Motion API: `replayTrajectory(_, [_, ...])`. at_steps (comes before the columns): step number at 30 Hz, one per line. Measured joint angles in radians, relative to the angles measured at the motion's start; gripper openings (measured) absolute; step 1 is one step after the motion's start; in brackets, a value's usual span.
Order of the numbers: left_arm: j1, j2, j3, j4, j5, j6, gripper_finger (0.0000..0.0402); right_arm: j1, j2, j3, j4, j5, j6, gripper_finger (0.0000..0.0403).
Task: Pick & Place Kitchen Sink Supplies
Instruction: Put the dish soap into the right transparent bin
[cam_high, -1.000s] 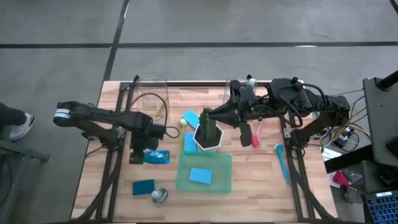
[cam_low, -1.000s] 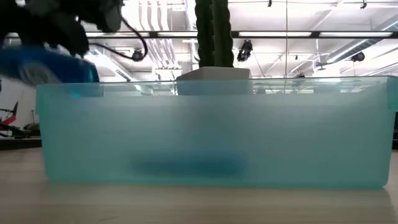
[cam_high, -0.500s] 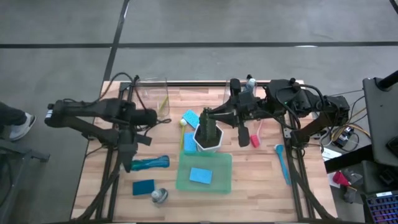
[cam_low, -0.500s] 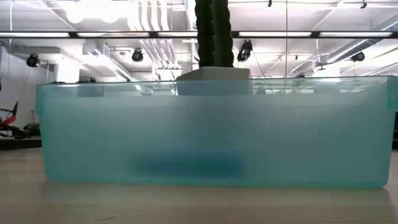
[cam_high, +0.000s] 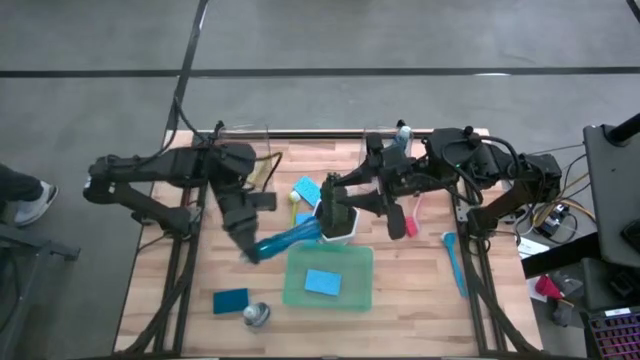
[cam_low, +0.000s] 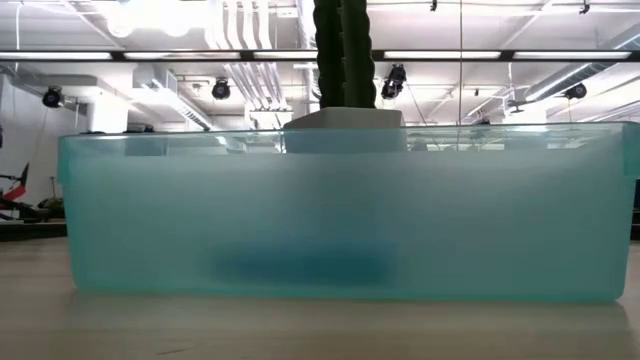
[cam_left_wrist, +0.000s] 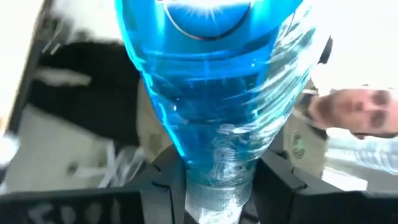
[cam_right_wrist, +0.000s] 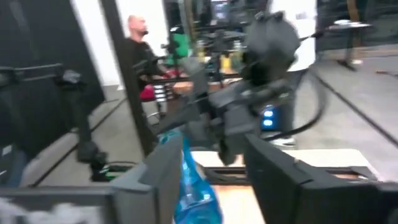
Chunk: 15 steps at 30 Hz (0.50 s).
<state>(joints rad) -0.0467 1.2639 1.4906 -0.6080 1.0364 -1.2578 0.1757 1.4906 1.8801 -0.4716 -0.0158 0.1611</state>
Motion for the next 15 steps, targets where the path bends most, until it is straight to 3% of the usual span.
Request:
replayTrajectory(6, [0.000,0.058,0.058,0.177,-0.025,-0.071,0.0127,0.003,0.000,0.000,0.000,-0.115,0.030,0.0261])
replayTrajectory(15, [-0.001,0.108,0.135,0.231,-0.042,-0.012,0.0131,0.001,-0.001,0.014,-0.118,-0.118,0.128,0.0331])
